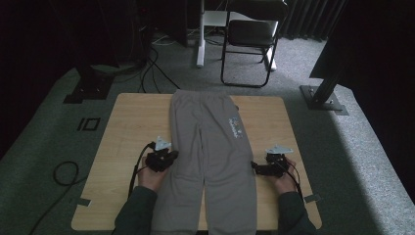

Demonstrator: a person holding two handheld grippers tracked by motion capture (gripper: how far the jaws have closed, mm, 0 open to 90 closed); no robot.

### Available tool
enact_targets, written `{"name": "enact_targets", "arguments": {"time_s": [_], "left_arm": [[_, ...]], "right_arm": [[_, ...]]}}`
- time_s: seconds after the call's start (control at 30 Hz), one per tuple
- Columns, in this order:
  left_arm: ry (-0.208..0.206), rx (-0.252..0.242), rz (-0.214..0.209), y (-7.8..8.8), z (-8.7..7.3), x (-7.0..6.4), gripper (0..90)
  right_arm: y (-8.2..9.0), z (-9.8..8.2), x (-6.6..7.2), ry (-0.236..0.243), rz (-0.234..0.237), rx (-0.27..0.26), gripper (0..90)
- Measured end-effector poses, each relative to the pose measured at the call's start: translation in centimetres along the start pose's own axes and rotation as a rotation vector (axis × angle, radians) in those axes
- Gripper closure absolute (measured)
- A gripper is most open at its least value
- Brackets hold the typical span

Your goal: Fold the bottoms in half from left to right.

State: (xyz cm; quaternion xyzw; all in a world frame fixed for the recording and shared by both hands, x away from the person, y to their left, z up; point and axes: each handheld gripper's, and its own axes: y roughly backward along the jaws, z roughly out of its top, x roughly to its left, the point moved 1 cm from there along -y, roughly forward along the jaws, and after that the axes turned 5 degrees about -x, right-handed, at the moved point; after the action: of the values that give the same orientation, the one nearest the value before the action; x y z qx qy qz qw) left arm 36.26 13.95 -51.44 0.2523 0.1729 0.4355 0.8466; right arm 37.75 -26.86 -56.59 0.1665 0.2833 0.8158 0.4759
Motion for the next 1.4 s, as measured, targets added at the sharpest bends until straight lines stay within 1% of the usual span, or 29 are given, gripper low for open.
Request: {"name": "enact_targets", "arguments": {"time_s": [0.03, 0.13, 0.23, 0.3, 0.37, 0.43, 0.5, 0.53, 0.57, 0.6, 0.63, 0.67, 0.73, 0.77, 0.8, 0.83, 0.87, 0.9, 0.97, 1.03, 1.07, 1.1, 1.13, 1.17, 1.23, 1.27, 1.3, 1.33, 1.4], "left_arm": [[0.000, 0.000, 0.000, 0.0, 0.0, 0.0, 89.2], [-0.046, -0.024, -0.057, -1.1, 2.8, -2.3, 89.5], [-0.111, -0.041, -0.120, -2.3, 5.5, -5.3, 89.6], [-0.136, -0.073, -0.176, -3.2, 7.2, -7.7, 89.7], [-0.142, -0.100, -0.229, -3.8, 8.4, -9.6, 89.7], [-0.170, -0.121, -0.279, -4.6, 9.5, -11.7, 89.8], [-0.180, -0.120, -0.318, -5.4, 10.0, -12.9, 89.7], [-0.178, -0.118, -0.320, -5.7, 10.1, -13.2, 88.2], [-0.168, -0.100, -0.329, -6.3, 10.0, -13.2, 81.8], [-0.168, -0.100, -0.329, -6.3, 10.0, -13.2, 74.5], [-0.161, -0.098, -0.321, -6.4, 9.8, -13.1, 69.4], [-0.161, -0.096, -0.312, -6.3, 9.6, -12.7, 69.4], [-0.138, -0.109, -0.295, -5.8, 9.1, -11.5, 65.2], [-0.125, -0.112, -0.269, -5.4, 8.7, -10.7, 62.7], [-0.124, -0.113, -0.251, -5.1, 8.5, -10.1, 62.7], [-0.115, -0.113, -0.229, -4.7, 8.1, -9.3, 61.6], [-0.114, -0.106, -0.204, -4.4, 7.6, -8.4, 61.6], [-0.118, -0.102, -0.164, -4.0, 7.0, -7.4, 60.9], [-0.114, -0.085, -0.117, -3.4, 5.9, -6.0, 60.5], [-0.109, -0.075, -0.055, -2.7, 4.3, -4.3, 60.2], [-0.104, -0.071, -0.035, -2.5, 3.8, -3.7, 59.6], [-0.099, -0.064, -0.004, -2.3, 3.1, -3.0, 59.6], [-0.098, -0.054, 0.031, -2.0, 2.3, -2.3, 59.6], [-0.091, -0.051, 0.065, -1.8, 1.4, -1.6, 59.6], [-0.074, -0.034, 0.100, -1.6, 0.3, -0.5, 59.0], [-0.062, -0.027, 0.118, -1.5, -0.4, 0.0, 58.7], [-0.051, -0.025, 0.129, -1.5, -1.0, 0.4, 58.7], [-0.033, -0.023, 0.141, -1.6, -1.7, 0.8, 58.7], [-0.009, -0.009, 0.138, -1.9, -2.8, 1.2, 58.5]], "right_arm": [[0.0, 0.0, 0.0, 0.000, 0.000, 0.000, 14.3], [0.0, 0.0, 0.0, 0.000, 0.000, 0.000, 14.3], [0.0, 0.0, 0.0, -0.002, -0.001, 0.000, 14.3], [0.0, 0.0, 0.0, -0.002, 0.000, 0.001, 14.3], [0.0, 0.0, 0.0, -0.003, 0.000, 0.000, 14.3], [0.0, 0.0, 0.0, -0.001, -0.001, 0.000, 14.3], [0.0, 0.0, 0.0, -0.003, -0.001, 0.000, 14.3], [0.0, 0.0, 0.1, -0.002, -0.001, 0.000, 14.3], [0.0, 0.0, 0.1, -0.002, -0.001, 0.000, 14.3], [0.0, 0.0, 0.1, -0.003, -0.002, 0.000, 14.3], [0.0, 0.0, 0.1, -0.003, -0.003, -0.001, 14.3], [0.0, 0.0, 0.1, -0.003, -0.003, -0.001, 14.3], [0.1, -0.1, 0.1, -0.004, -0.005, 0.001, 14.3], [0.1, 0.0, 0.2, -0.013, -0.016, 0.004, 15.2], [0.1, 0.0, 0.2, -0.013, -0.016, 0.004, 15.2], [0.3, 0.2, 0.4, -0.016, -0.021, 0.016, 24.6], [0.3, 0.2, 0.4, -0.016, -0.021, 0.016, 24.6], [0.5, 0.3, 0.6, -0.024, -0.021, 0.022, 26.9], [0.8, 0.9, 1.1, -0.030, -0.010, -0.010, 35.2], [1.2, 1.8, 1.6, -0.032, 0.006, -0.038, 45.4], [1.4, 2.8, 2.3, -0.022, 0.021, -0.071, 50.0], [1.4, 3.3, 2.7, -0.016, 0.030, -0.081, 51.1], [1.4, 3.3, 2.7, -0.016, 0.030, -0.081, 51.1], [1.2, 3.9, 3.1, -0.011, 0.043, -0.084, 51.2], [0.7, 5.1, 3.9, 0.009, 0.052, -0.076, 50.3], [0.0, 6.1, 4.6, 0.038, 0.056, -0.069, 50.4], [0.0, 6.1, 4.6, 0.038, 0.056, -0.069, 50.4], [-0.5, 6.5, 4.9, 0.046, 0.052, -0.060, 51.0], [-2.0, 6.9, 5.3, 0.034, 0.047, -0.016, 55.0]]}}
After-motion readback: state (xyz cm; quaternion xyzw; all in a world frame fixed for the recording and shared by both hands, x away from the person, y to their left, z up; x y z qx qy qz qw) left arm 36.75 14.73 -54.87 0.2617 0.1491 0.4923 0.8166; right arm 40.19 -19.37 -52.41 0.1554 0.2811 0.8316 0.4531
